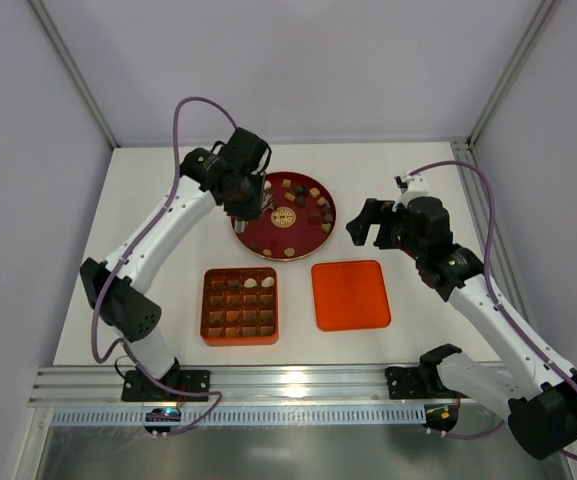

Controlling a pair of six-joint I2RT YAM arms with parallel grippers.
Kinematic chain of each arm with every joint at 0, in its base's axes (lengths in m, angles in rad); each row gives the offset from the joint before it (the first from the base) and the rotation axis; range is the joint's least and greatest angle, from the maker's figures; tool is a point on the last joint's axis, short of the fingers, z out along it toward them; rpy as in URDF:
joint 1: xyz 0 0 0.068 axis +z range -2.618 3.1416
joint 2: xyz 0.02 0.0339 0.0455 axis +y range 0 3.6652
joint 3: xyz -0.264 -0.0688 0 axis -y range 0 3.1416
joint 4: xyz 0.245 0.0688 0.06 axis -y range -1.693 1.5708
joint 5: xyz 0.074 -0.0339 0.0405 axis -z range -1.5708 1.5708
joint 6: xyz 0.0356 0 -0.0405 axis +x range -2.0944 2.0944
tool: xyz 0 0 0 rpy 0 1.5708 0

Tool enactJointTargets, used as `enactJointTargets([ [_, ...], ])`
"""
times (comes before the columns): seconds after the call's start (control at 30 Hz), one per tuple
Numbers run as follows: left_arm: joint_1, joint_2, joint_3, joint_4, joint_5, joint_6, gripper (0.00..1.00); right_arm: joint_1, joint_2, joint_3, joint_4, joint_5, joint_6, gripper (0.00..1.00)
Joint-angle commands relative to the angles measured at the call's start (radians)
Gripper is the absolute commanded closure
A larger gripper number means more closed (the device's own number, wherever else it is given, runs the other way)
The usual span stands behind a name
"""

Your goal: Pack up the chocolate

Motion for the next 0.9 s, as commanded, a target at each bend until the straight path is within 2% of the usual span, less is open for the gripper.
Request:
enactJointTargets([
  [0.0,0.003,-0.126,-0.094,-0.006,0.006,-0.025,0.80,0.003,0.002,0.021,0.042,-0.004,0.000,0.00],
  [0.27,0.003,-0.418,-0.377,-0.035,-0.014,-0.082,0.79,0.003,0.022,0.021,0.051,-0.027,-0.001,0.00],
  [0.6,0.003,-0.669,-0.556,-0.147,-0.037,-0.143,0.76,0.005,0.040,0.029,0.059,-0.030,0.002,0.00],
  [0.87,0.003,-0.783,-0.686,-0.175,-0.040,-0.200,0.76,0.005,0.043,0.024,0.059,-0.029,0.002,0.00],
])
